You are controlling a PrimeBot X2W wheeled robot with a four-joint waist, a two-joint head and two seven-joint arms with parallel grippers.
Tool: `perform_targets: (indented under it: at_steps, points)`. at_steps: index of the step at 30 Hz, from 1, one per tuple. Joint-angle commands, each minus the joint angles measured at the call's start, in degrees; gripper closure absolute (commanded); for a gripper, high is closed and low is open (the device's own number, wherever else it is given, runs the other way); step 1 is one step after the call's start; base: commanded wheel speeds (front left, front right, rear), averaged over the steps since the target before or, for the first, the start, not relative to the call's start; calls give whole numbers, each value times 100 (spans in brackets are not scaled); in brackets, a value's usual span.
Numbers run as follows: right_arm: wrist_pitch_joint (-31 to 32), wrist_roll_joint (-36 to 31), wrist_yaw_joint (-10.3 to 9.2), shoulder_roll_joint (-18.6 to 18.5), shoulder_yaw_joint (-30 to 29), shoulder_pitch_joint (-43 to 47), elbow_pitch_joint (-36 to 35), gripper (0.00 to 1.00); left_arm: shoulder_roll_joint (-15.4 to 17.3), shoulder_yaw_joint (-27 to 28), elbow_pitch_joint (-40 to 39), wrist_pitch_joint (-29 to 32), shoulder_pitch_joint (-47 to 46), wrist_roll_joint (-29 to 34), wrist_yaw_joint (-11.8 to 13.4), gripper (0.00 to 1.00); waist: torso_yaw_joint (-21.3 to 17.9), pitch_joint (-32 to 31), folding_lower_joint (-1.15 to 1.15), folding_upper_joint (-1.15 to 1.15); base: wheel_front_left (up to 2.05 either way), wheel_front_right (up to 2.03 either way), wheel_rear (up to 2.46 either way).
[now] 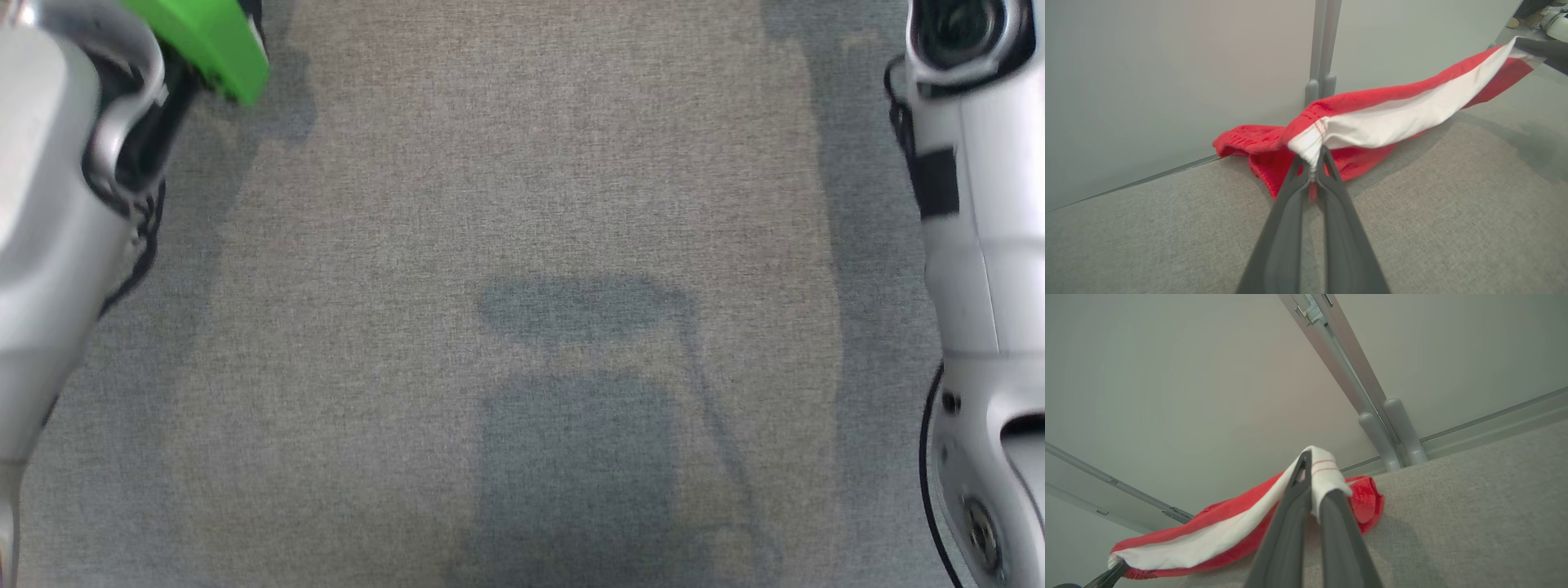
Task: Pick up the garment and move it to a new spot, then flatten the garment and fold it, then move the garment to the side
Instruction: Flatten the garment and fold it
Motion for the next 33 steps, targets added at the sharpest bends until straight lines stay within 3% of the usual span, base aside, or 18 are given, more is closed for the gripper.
perform_targets:
  at_steps: [1,3,4,9,12,14,18,19,23,27,33]
  points:
    - [107,401,2,-213,201,678,-412,100,185,-268,-132,-252,386,-121,12,100,-181,-231,-1,36,0,0,0]
    - [176,569,3,-355,344,1069,-686,100,275,-395,-204,-406,584,-198,12,100,-197,-300,-1,36,0,0,0]
    - [257,972,3,-660,487,1832,-1240,100,448,-593,-359,-681,1007,-355,12,100,-212,-464,-1,36,0,0,0]
    - [372,1690,1,-1246,500,3759,-2341,100,732,-885,-752,-1280,2154,-563,18,100,-194,-1100,-1,36,0,0,0]
    - [503,1989,-1,-1499,397,4881,-2891,100,830,-940,-1148,-1461,2976,-616,209,100,-171,-1531,-1,36,0,0,0]
    - [641,2139,-1,-1654,325,5658,-3207,100,922,-1002,-1516,-1517,3648,-715,431,100,-163,-1772,-1,36,0,0,0]
    - [771,2406,-3,-1892,7,7048,-3932,100,1126,-1018,-2445,-1598,4951,-843,1132,100,-165,-2125,-1,36,0,0,0]
    - [823,2609,-4,-1899,-218,7737,-4360,100,1214,-1005,-2958,-1604,5574,-954,1491,100,-153,-2194,-1,36,0,0,0]
    - [949,2870,-3,-1884,-615,8874,-5292,100,1341,-1029,-3851,-1621,6307,-1012,1935,100,-56,-2143,-1,36,0,0,0]
    - [1038,2927,0,-1820,-868,8850,-5712,100,1396,-925,-4443,-1478,6386,-1306,1999,100,2,-1779,-1,36,0,0,0]
    - [1541,2598,3,-1823,-672,6665,-5115,100,1538,-469,-4889,-828,5547,-1819,1880,100,138,-841,-1,36,0,0,0]
